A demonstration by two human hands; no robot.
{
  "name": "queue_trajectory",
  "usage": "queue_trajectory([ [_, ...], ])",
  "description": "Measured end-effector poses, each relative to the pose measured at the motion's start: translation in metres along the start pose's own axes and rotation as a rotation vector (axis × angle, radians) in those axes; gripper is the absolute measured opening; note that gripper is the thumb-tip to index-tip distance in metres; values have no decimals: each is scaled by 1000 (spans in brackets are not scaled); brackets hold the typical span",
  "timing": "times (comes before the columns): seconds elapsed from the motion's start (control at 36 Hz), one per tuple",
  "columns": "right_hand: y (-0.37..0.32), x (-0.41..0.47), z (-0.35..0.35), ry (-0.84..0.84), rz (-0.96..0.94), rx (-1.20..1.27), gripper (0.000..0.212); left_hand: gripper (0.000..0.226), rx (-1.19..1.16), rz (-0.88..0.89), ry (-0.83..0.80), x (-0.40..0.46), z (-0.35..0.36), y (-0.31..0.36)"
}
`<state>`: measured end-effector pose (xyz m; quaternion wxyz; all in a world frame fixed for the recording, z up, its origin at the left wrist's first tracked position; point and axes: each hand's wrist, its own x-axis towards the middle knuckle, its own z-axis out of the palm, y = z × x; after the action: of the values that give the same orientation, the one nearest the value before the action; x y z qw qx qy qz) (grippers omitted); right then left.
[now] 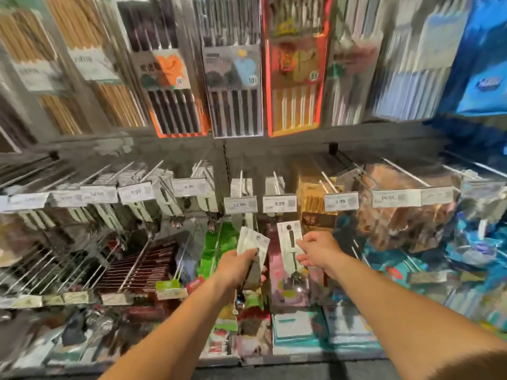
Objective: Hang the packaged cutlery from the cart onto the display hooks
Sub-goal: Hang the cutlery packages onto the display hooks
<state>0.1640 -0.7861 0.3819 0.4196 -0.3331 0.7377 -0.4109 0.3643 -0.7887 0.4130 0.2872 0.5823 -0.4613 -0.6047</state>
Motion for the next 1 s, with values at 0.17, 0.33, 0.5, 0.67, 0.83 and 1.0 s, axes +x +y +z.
queue_trajectory([
  [0.17, -3, 29, 10, 22, -27, 83, 9, 16, 27, 2, -41, 25, 3, -1],
  [0.33, -12, 45, 18, 2, -110, 174, 8, 20, 26, 10, -59, 50, 4, 3],
  [0.5, -21, 57, 25, 54, -141, 87, 10, 20, 5, 29, -100, 70, 4, 10],
  [0.67, -19, 60, 26, 42, -178, 145, 17, 19, -6, 26, -109, 86, 4, 11],
  [0.83, -19, 57, 23, 26, -222, 104, 16, 16, 13, 39, -110, 97, 10, 14],
  [1.0, -29, 60, 20, 59, -253, 48, 22, 19, 39, 59, -59, 105, 18, 17],
])
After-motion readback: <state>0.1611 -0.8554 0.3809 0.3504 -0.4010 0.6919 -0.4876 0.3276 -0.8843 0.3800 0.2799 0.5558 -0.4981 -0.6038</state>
